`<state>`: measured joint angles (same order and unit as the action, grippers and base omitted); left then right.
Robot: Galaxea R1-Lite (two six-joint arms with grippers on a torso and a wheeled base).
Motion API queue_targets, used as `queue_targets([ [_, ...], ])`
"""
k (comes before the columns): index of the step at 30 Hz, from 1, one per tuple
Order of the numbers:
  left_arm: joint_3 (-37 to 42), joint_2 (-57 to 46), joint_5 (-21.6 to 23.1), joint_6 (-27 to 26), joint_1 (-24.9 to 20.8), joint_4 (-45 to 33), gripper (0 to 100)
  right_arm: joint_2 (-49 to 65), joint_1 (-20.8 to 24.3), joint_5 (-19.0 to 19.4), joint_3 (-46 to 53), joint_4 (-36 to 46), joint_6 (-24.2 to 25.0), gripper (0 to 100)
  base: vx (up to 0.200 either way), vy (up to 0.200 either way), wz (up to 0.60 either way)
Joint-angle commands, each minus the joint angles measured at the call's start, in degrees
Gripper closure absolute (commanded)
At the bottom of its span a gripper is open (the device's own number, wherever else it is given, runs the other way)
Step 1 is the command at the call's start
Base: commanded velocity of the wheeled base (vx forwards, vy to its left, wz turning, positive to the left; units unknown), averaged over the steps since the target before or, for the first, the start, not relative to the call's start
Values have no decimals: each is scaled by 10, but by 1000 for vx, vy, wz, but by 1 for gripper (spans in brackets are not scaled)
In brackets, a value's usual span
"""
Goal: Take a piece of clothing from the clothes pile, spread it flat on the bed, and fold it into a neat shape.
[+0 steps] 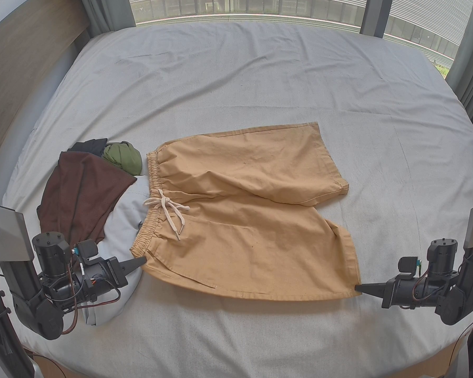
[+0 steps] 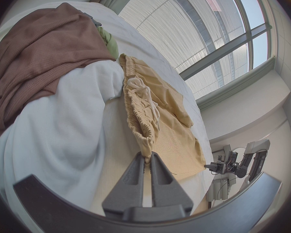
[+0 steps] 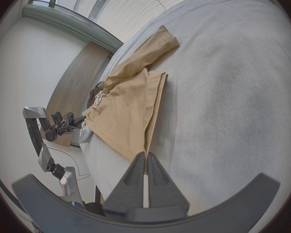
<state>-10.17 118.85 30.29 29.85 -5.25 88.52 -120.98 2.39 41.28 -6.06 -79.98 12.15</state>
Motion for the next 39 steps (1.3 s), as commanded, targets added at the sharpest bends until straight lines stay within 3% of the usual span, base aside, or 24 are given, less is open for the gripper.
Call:
queue_targets([
  [1, 16, 5, 2, -1, 1, -1, 100, -15, -5, 0, 7, 0, -6, 100, 0, 0, 0],
  [9, 36, 14, 2, -6, -1, -1, 100, -29, -5, 0, 22, 0, -35, 100, 0, 0, 0],
  [17, 53, 52, 3, -77, 0, 0, 100, -35, -4, 0, 35, 0, -48, 100, 0, 0, 0],
  [39, 83, 54, 14, -88, 11, -1, 100, -43, -6, -1, 41, -1, -62, 100, 0, 0, 0],
])
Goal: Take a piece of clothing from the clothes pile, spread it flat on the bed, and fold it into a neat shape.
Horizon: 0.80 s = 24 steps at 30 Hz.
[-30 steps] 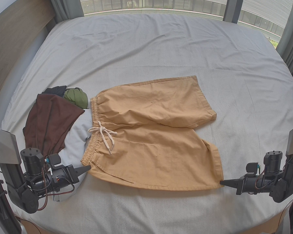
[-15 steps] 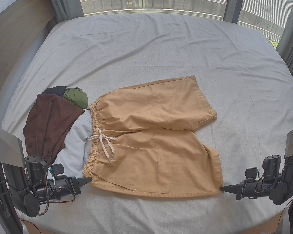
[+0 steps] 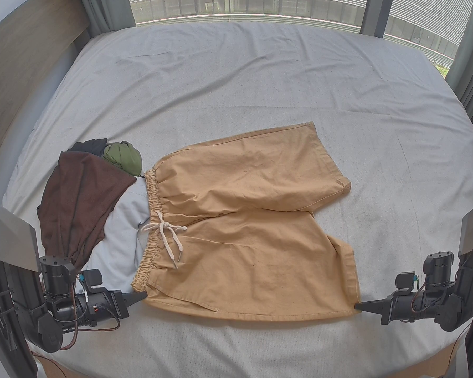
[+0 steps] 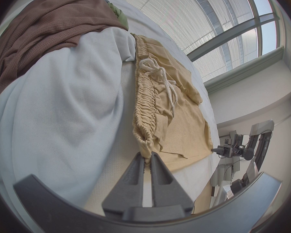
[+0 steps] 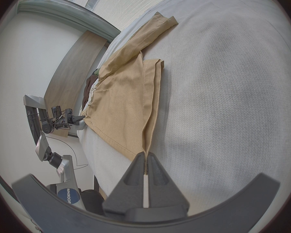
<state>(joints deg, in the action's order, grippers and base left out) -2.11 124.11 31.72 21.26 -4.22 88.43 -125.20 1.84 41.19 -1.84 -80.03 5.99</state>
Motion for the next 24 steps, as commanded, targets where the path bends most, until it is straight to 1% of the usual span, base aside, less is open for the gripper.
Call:
queue_targets([
  [1, 4, 2, 0, -7, 1, 0, 0, 0, -1, 0, -1, 0, 0, 100, 0, 0, 0],
  [2, 4, 2, 0, -13, 1, 0, 0, 0, 0, 0, -1, -4, 0, 100, 0, 0, 0],
  [3, 3, 0, 1, -19, 1, 0, 0, 1, 0, 0, -1, -7, 0, 0, 0, 0, 0],
  [6, -5, -7, 2, -22, 0, 1, 0, 4, -1, 1, -8, -21, 0, 0, 0, 0, 0],
  [8, -14, -15, 1, -22, -1, 1, 0, 3, -3, 2, -13, -50, 2, 0, 0, 0, 0],
  [9, -15, -15, 1, -22, -1, 1, 0, 3, -4, 2, -14, -53, 2, 0, 0, 0, 0],
  [10, -27, -21, 0, -20, 1, 1, 0, 0, -12, 3, -22, -81, 7, 0, 0, 0, 0],
  [13, -40, -26, -1, -17, 1, 2, 0, 0, -13, 3, -45, -82, 11, 0, 0, 0, 0],
  [17, -45, -44, -1, 0, -8, 2, 0, -3, -6, 1, -99, -82, 62, 0, 0, 0, 0],
  [21, -46, -48, -1, 3, -14, 2, 0, -4, 2, -8, -149, -82, 118, 0, 0, 0, 0],
  [22, -46, -48, -1, 3, -14, 2, 0, -4, 2, -8, -149, -82, 118, 0, 0, 0, 0],
  [23, -46, -48, -1, 3, -16, 2, 0, -4, 7, -9, -167, -82, 150, 0, 0, 0, 0],
  [24, -46, -48, -1, 3, -16, 2, 0, -4, 10, -9, -172, -81, 166, 0, 0, 0, 0],
])
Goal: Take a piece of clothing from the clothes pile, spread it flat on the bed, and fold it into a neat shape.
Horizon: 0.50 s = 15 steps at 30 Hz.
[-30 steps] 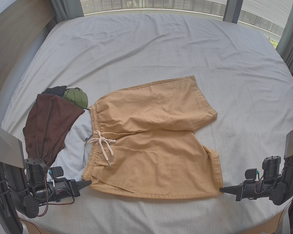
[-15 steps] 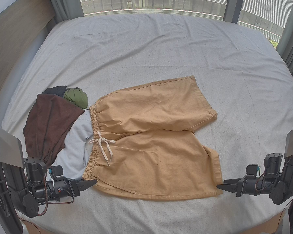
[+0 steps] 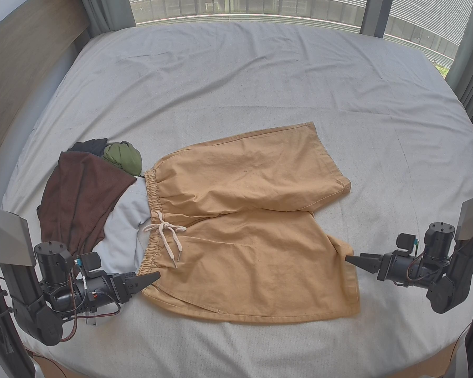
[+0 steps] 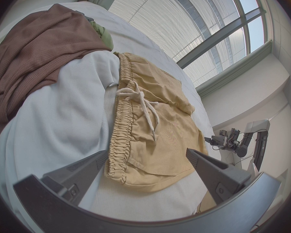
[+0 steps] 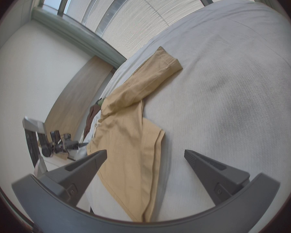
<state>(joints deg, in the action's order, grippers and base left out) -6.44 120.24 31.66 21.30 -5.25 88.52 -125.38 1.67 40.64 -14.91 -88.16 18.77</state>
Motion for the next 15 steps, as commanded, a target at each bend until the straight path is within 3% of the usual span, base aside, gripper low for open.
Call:
queue_targets([
  [1, -4, -9, 0, 2, -5, 1, 0, -3, 15, -3, -46, 0, 50, 0, 0, 0, 0],
  [15, -6, -4, 0, 1, -9, 0, 0, -50, 33, -4, -90, 0, 103, 0, 0, 0, 0],
])
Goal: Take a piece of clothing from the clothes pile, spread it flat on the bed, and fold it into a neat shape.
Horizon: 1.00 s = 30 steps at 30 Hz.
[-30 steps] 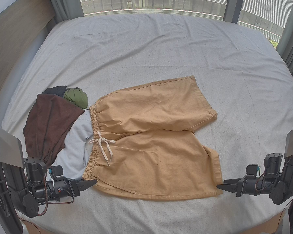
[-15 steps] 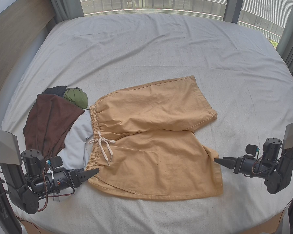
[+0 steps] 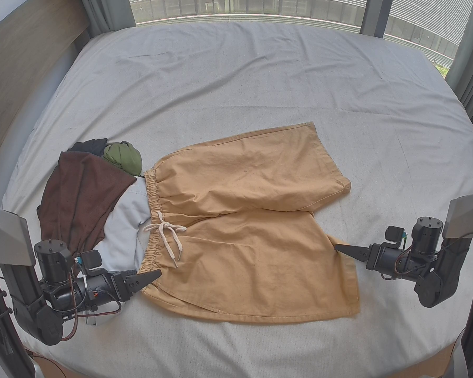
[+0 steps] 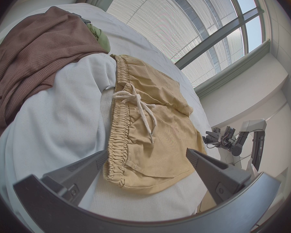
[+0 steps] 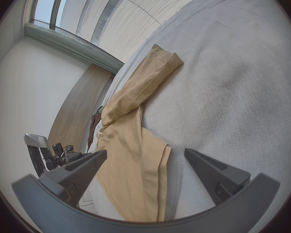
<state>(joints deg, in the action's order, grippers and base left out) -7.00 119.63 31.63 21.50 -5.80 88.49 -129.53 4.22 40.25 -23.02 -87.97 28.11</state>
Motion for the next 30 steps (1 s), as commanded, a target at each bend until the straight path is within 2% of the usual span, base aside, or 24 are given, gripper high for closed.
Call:
queue_targets([
  [1, 0, 3, 0, -1, -3, 0, 0, -8, 11, -1, -12, -2, 13, 0, 0, 0, 0],
  [8, 1, 3, 0, 0, -4, 0, 0, -10, 18, -4, -19, -3, 20, 0, 0, 0, 0],
  [9, 1, 4, 0, 0, -5, 0, 0, -10, 18, -7, -26, -3, 20, 100, 0, 0, 0],
  [24, 1, 35, -1, -3, -11, 0, 0, -2, 4, -13, -44, -4, 33, 100, 0, 0, 0],
  [30, 1, 39, -1, -3, -11, 0, 0, 4, -4, -47, -37, -4, 17, 100, 0, 0, 0],
])
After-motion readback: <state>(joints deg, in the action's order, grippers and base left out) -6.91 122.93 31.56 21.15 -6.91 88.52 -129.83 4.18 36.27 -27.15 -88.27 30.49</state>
